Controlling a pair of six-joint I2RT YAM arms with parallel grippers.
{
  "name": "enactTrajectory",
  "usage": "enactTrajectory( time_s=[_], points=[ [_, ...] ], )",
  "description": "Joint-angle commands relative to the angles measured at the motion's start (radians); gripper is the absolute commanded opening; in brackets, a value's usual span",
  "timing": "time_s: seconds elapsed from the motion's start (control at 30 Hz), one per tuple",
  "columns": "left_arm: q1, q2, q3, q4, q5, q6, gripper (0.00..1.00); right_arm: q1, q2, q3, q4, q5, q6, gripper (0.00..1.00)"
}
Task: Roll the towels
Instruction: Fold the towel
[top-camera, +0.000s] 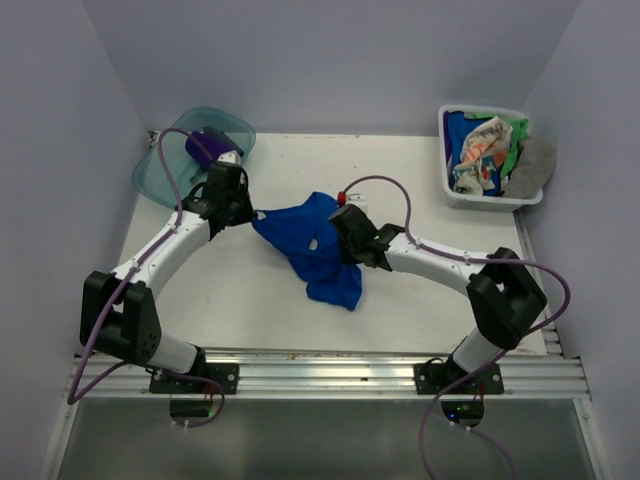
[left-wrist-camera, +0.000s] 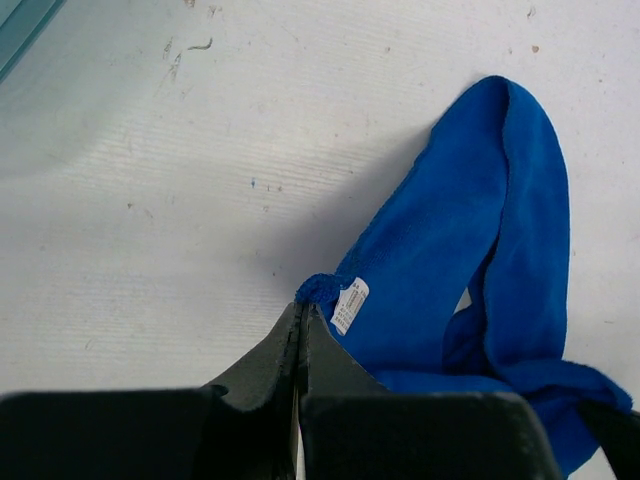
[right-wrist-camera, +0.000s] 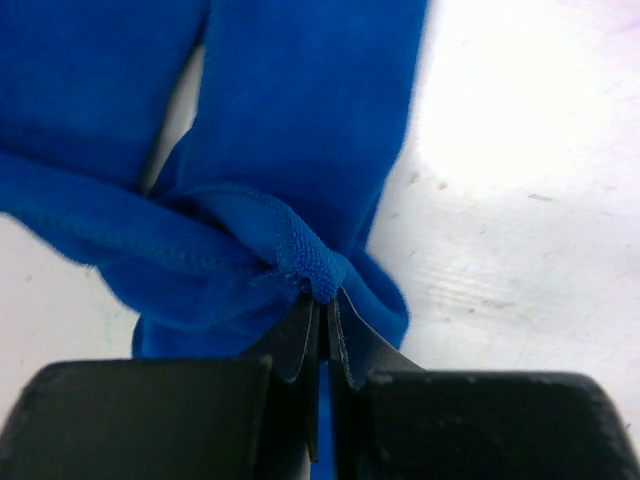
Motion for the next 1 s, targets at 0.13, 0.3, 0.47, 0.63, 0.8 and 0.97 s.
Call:
enactTrajectory(
  time_s=[0.13, 0.3, 0.47, 0.63, 0.8, 0.97],
  points=[
    [0.001, 0.075, 0.135, -0.038, 0.011, 0.054, 0.0, -0.194, -0.039, 0.102, 0.031, 0.003, -0.111, 0.0],
    [0.01, 0.221, 0.505, -0.098, 0.009, 0.095, 0.0, -0.343, -0.001, 0.448, -0.072, -0.014, -0.203, 0.0],
    [0.062, 0.272, 0.884, -0.189, 0.014, 0.132, 0.0, -0.429, -0.065, 0.682, -0.097, -0.003, -0.237, 0.0],
    [0.154, 0.136, 0.774, -0.095, 0.07, 0.13, 0.0, -0.441, -0.209, 0.565, -0.034, 0.0, -0.265, 0.0],
    [0.175, -0.072, 0.414, -0.011, 0.082, 0.129, 0.0, -0.443, -0.376, 0.268, 0.028, 0.05, -0.237, 0.0],
    [0.175, -0.275, -0.013, 0.003, 0.107, 0.112, 0.0, -0.444, -0.608, -0.149, 0.046, 0.09, -0.163, 0.12]
  ],
)
